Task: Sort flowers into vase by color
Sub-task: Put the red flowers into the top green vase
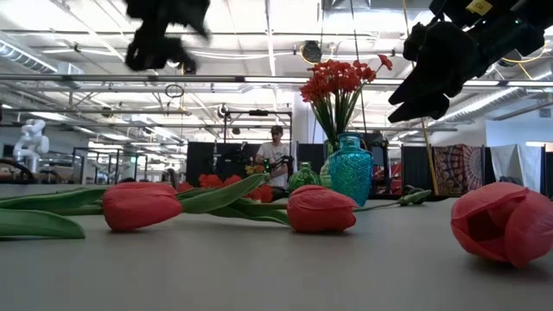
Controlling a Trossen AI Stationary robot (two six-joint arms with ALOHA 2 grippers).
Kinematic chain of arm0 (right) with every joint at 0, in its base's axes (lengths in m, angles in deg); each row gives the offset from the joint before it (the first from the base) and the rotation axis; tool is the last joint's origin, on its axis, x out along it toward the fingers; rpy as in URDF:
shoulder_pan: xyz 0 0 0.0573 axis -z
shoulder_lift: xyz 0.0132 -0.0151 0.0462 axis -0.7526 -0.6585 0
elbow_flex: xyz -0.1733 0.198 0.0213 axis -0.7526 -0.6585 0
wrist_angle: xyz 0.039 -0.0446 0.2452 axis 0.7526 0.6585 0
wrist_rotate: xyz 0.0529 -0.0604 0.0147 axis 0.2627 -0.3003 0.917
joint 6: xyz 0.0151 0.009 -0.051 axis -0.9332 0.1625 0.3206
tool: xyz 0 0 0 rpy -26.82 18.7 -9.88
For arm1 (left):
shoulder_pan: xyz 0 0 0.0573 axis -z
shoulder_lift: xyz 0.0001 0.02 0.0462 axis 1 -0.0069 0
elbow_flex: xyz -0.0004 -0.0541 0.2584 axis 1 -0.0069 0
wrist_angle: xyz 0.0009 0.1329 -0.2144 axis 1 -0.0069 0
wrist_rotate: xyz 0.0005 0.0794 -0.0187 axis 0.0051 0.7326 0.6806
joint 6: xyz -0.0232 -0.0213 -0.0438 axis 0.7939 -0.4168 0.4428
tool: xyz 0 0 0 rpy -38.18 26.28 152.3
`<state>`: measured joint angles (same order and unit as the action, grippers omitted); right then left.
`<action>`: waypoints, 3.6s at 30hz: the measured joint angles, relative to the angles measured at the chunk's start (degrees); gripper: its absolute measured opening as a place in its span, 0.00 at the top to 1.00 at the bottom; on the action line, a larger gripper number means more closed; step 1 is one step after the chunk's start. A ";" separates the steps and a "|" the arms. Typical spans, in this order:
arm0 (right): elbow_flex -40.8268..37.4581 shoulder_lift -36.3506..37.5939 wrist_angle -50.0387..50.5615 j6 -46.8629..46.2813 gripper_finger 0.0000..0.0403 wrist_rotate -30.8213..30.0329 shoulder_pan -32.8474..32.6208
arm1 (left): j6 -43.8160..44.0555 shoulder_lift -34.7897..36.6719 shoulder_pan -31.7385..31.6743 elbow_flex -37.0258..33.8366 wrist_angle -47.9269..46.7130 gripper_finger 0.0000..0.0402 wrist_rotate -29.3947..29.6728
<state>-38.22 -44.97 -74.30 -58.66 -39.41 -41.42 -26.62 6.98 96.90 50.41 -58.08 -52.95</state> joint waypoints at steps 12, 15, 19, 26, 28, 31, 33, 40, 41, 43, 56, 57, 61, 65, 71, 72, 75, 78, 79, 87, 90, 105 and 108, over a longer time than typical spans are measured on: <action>0.00 0.00 0.00 0.00 0.26 -0.02 0.00 | -0.05 -6.28 -2.59 0.09 -9.96 0.52 1.01; 0.02 0.00 0.00 0.00 0.26 -0.02 0.00 | -1.53 -9.73 -3.03 0.09 -10.19 0.52 0.48; 0.00 0.00 0.00 0.00 0.26 -0.02 -0.01 | -1.64 -14.55 -3.11 0.09 -12.14 0.52 -0.69; 0.02 0.00 0.00 0.00 0.26 -0.02 0.00 | -1.47 -20.93 -3.12 0.09 -14.27 0.52 -0.71; 0.02 0.00 0.00 0.00 0.26 -0.02 -0.01 | -1.46 -21.86 -3.19 0.09 -13.78 0.52 0.11; 0.00 0.00 0.00 0.00 0.26 -0.02 -0.01 | -1.45 -22.67 -3.43 0.08 -13.42 0.52 0.68; 0.02 0.00 0.00 0.00 0.26 -0.02 0.00 | -1.28 -22.80 -3.73 0.08 -12.84 0.52 0.97; 0.02 0.00 0.00 0.00 0.26 -0.02 -0.02 | -0.40 -22.81 -4.94 0.08 -9.04 0.52 2.97; 0.01 0.00 0.00 0.00 0.26 -0.02 -0.01 | -0.21 -22.81 -4.98 0.08 -8.72 0.52 3.68; 0.01 0.00 0.00 0.00 0.26 -0.02 0.00 | 0.06 -22.81 -4.99 0.07 -8.66 0.52 5.83; 0.00 0.00 0.00 0.00 0.26 -0.02 -0.02 | 2.97 -25.19 -4.99 0.09 -7.26 0.52 10.09; 0.02 0.00 0.00 0.00 0.26 0.00 0.00 | 2.97 -25.72 -4.99 0.09 -7.36 0.52 10.09; 0.01 -0.01 0.00 0.00 0.26 -0.02 -0.02 | 3.06 -26.79 -4.95 0.07 -6.94 0.52 9.75; 0.01 0.00 0.00 0.00 0.26 -0.02 0.00 | 3.10 -26.92 -4.37 0.07 -4.49 0.52 9.42; 0.02 0.00 0.00 0.00 0.26 -0.01 0.00 | 3.04 -26.92 -3.44 0.07 -0.89 0.52 7.89; 0.01 0.00 0.00 0.00 0.26 -0.02 -0.01 | 3.04 -26.92 -3.39 0.07 -1.11 0.52 7.86; 0.01 0.00 0.00 0.00 0.26 -0.02 -0.01 | 3.04 -26.92 -3.41 0.07 -1.08 0.52 7.86; 0.02 -0.02 0.00 0.00 0.26 -0.02 -0.02 | 3.04 -27.00 -3.41 0.07 -1.02 0.52 7.87; 0.01 0.00 0.00 0.00 0.26 -0.02 0.00 | 3.02 -27.22 -3.41 0.07 -0.77 0.52 7.88; 0.01 0.00 0.00 0.00 0.26 -0.02 -0.02 | 3.06 -28.10 -3.21 0.04 -0.25 0.52 7.87; 0.02 -0.02 0.00 0.00 0.26 -0.02 0.00 | 3.06 -28.60 -3.02 0.08 0.16 0.52 7.88; 0.01 -0.01 0.00 0.00 0.26 -0.02 0.00 | 3.15 -28.60 -1.25 0.07 0.33 0.52 9.30; 0.02 0.00 0.00 0.00 0.26 0.00 0.00 | 3.15 -28.60 -1.25 0.07 0.29 0.52 9.36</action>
<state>-38.20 -44.98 -74.30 -58.66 -39.41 -41.41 -23.47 -21.62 95.65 50.47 -57.80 -43.58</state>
